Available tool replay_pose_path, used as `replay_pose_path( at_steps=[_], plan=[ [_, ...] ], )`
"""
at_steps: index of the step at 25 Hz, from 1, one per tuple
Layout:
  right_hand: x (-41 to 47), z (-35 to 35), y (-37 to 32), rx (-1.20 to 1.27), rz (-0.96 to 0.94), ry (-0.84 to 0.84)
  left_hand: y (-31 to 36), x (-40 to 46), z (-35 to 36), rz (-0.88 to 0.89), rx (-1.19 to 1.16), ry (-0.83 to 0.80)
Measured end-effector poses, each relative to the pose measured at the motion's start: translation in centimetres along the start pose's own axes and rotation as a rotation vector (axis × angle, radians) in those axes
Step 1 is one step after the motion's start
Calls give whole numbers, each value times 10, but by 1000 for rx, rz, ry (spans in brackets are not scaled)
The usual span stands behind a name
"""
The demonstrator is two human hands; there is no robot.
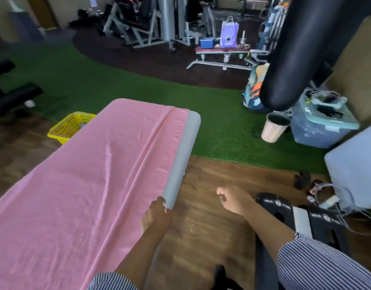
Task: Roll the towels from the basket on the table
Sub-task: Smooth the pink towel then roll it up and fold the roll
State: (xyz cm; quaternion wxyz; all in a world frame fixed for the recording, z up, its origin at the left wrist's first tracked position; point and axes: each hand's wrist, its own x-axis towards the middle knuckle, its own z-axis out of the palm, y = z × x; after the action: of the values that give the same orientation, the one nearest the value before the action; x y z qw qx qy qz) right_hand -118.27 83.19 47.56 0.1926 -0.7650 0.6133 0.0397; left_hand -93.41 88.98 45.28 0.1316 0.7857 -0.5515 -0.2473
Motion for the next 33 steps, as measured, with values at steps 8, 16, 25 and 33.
replay_pose_path(
  at_steps=[8, 16, 25, 33],
  plan=[
    [242, -90, 48, -133, -217, 13, 36, 128, 9, -228, -56, 6],
    [464, -139, 37, -258, -350, -48, 95, 238, 29, -283, 55, 0],
    [564, -102, 25, -290, -520, -76, 102, 269, 49, -354, 179, -62],
    [553, -115, 65, -510, -493, -189, 135, 262, 58, -204, 162, -163]
  ],
)
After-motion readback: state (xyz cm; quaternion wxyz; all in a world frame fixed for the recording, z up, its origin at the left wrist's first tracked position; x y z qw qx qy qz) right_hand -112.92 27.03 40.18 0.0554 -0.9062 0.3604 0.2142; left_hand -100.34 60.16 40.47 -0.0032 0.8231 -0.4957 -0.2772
